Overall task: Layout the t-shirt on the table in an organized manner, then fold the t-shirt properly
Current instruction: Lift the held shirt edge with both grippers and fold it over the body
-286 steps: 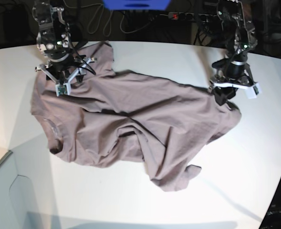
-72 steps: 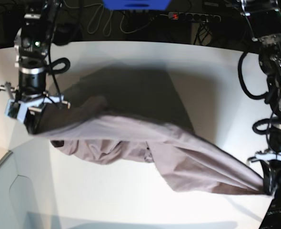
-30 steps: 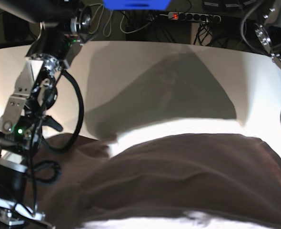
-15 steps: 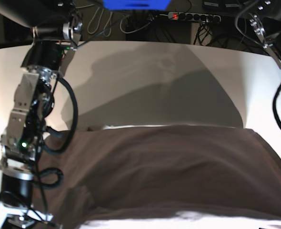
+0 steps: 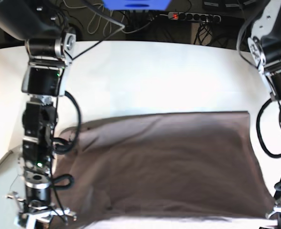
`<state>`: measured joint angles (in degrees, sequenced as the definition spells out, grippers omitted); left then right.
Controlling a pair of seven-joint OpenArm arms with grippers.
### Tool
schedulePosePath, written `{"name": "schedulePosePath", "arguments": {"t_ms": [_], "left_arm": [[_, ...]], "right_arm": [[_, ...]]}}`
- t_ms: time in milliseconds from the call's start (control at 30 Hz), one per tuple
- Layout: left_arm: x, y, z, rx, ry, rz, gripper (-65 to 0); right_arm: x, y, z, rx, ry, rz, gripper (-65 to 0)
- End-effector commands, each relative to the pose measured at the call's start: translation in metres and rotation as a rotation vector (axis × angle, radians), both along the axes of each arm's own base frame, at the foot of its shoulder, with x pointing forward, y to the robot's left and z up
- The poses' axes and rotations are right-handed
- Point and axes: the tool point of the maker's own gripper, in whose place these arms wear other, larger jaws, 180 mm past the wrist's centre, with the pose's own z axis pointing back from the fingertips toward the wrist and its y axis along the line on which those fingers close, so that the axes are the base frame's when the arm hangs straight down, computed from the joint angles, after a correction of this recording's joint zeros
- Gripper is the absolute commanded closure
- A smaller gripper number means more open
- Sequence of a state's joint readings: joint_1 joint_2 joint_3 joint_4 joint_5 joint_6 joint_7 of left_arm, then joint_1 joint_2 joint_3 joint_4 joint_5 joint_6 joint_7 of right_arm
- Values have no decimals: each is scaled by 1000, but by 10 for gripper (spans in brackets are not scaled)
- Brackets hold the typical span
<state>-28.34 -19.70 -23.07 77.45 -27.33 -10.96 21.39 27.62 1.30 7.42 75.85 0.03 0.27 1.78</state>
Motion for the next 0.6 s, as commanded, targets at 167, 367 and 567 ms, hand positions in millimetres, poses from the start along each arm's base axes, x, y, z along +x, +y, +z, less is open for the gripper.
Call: {"name": "schedulePosePath", "arguments": {"t_ms": [167,367,567], "left_arm": [[23,18,4,-50,3,30,-4],[45,27,-16,-123,72,42,-14],[64,22,-47,-178,181,23,-295]], "right_arm": [[25,0,3,4,5,7,0],[49,19,-21,15,93,121,0],[60,5,-63,16,284,131,-194]]}}
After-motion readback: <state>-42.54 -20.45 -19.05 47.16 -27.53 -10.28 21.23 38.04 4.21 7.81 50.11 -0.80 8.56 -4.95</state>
